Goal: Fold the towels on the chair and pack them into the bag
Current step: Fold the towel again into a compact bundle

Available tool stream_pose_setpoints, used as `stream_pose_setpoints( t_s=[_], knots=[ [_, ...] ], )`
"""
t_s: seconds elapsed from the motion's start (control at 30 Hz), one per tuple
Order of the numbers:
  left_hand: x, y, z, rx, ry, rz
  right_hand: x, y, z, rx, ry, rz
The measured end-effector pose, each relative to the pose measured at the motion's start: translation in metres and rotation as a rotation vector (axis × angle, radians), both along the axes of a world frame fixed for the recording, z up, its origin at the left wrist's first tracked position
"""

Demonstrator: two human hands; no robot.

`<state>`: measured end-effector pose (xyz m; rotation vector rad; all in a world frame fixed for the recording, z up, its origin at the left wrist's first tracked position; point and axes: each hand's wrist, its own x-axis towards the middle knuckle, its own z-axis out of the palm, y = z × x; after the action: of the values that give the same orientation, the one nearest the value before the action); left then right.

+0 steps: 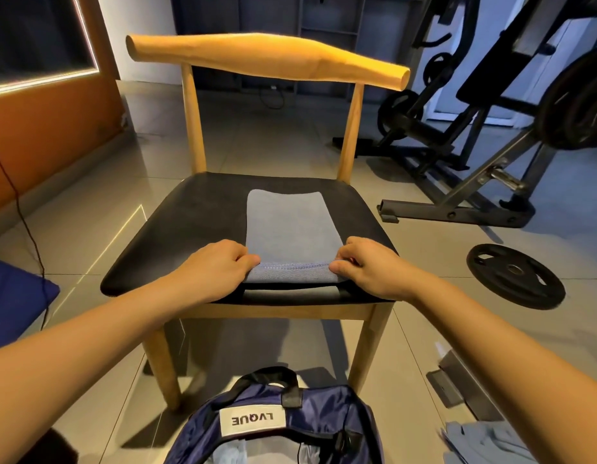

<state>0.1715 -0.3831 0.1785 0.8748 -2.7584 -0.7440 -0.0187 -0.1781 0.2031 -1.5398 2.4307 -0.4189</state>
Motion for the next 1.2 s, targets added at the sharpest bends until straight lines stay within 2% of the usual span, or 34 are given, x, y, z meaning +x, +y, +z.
stream_pose_setpoints(
  t_s=[0.17, 0.23, 0.3, 0.37, 0.47, 0.57, 0.67, 0.8, 0.93, 1.0, 1.1, 1.2],
  knots=[
    [-0.001, 0.003, -0.003, -0.079, 0.046, 0.075, 0.0, -0.01, 0.001, 0.031, -0.129, -0.117],
    [0.0, 0.006, -0.004, -0.135, 0.071, 0.086, 0.001, -0.014, -0.001, 0.032, -0.103, -0.162],
    [0.004, 0.008, -0.004, -0.19, 0.172, 0.082, 0.002, -0.018, -0.005, 0.023, -0.065, -0.203],
    [0.008, 0.011, -0.004, -0.242, 0.344, 0.011, 0.002, -0.02, -0.007, 0.016, -0.062, -0.231],
    [0.012, 0.018, -0.005, -0.316, 0.501, -0.241, 0.0, -0.021, -0.007, 0.017, -0.096, -0.253],
    [0.014, 0.018, -0.005, -0.554, 0.482, -0.464, -0.001, -0.021, -0.007, 0.012, -0.114, -0.271],
    [0.011, 0.014, -0.01, -0.786, 0.42, -0.55, -0.002, -0.023, -0.006, 0.009, -0.139, -0.295],
    [0.007, 0.006, -0.02, -0.836, 0.362, -0.541, -0.003, -0.023, -0.006, -0.011, -0.174, -0.317],
    [0.009, -0.004, -0.02, -0.774, 0.311, -0.486, -0.004, -0.024, -0.007, -0.014, -0.166, -0.333],
    [0.009, -0.004, -0.019, -0.783, 0.286, -0.488, -0.001, -0.023, -0.007, -0.018, -0.087, -0.335],
    [0.006, -0.002, -0.016, -0.761, 0.284, -0.456, 0.007, -0.016, -0.006, -0.167, 0.252, -0.285],
    [0.004, -0.002, -0.008, -0.646, 0.303, -0.412, 0.013, -0.005, -0.003, -0.362, 0.483, -0.015]
  ],
)
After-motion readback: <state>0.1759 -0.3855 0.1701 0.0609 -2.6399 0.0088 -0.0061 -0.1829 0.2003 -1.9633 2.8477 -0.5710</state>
